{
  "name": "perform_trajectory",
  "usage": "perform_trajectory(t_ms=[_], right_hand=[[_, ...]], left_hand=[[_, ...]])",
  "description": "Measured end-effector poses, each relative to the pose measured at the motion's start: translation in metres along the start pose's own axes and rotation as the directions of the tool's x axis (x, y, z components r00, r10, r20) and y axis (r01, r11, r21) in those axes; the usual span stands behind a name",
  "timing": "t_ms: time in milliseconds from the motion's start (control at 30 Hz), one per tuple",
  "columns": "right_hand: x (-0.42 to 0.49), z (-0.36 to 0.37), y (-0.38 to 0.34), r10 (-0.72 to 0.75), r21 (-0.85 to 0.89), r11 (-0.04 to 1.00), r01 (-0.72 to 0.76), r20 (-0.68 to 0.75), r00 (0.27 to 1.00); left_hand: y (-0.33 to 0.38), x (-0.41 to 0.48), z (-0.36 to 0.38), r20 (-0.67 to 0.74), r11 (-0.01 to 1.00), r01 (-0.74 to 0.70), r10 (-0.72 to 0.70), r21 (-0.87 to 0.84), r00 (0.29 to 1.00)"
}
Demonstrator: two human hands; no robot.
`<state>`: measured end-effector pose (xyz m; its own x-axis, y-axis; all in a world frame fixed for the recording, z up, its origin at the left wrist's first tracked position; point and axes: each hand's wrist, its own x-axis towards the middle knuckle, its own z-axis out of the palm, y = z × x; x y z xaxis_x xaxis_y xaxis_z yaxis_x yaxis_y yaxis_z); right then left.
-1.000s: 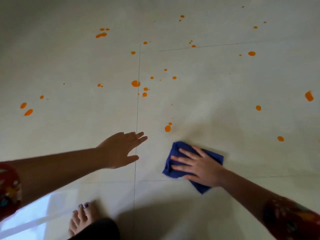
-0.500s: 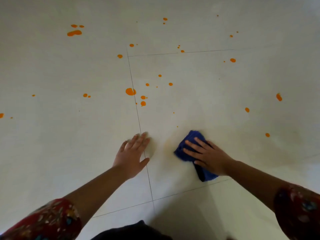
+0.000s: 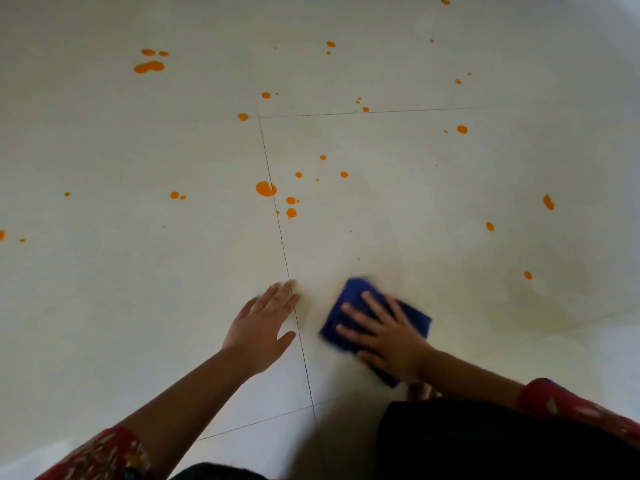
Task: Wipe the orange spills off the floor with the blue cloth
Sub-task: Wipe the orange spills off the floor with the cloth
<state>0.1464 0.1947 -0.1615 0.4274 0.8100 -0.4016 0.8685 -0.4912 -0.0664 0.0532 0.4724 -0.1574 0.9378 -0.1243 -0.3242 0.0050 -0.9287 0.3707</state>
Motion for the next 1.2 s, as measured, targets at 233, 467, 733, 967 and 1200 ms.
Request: perform_trajectory(t_ms=[233, 467, 733, 967, 1200], right_hand=[[0.087, -0.014, 0.042, 0.325, 0.096, 0.946, -0.310, -0.312, 0.893], [0.034, 0.027, -0.030, 0.238, 0.098, 0.971, -0.218, -0.368, 0.899], [0.078, 0.003, 0.074, 0.672, 0.308, 0.740, -0.598, -0.333, 0.661], [0.091, -0.003, -0.020, 0.226, 0.129, 0.973, -0.192, -0.354, 0.908], [0.091, -0.003, 0.078, 0.795, 0.386, 0.607, -0.694, -0.290, 0.534]], left_hand=[[-0.001, -0.004, -0.001, -0.049, 0.998, 0.032, -0.035, -0.060, 0.998], [-0.001, -0.007, 0.004, -0.053, 0.995, 0.044, -0.049, -0.093, 0.997], [-0.001, -0.007, 0.005, -0.132, 0.998, 0.060, -0.064, -0.029, 0.989], [-0.003, -0.005, 0.000, -0.155, 0.997, 0.065, -0.070, -0.035, 0.985], [0.001, -0.002, -0.006, -0.177, 0.998, 0.052, -0.054, -0.019, 0.983]])
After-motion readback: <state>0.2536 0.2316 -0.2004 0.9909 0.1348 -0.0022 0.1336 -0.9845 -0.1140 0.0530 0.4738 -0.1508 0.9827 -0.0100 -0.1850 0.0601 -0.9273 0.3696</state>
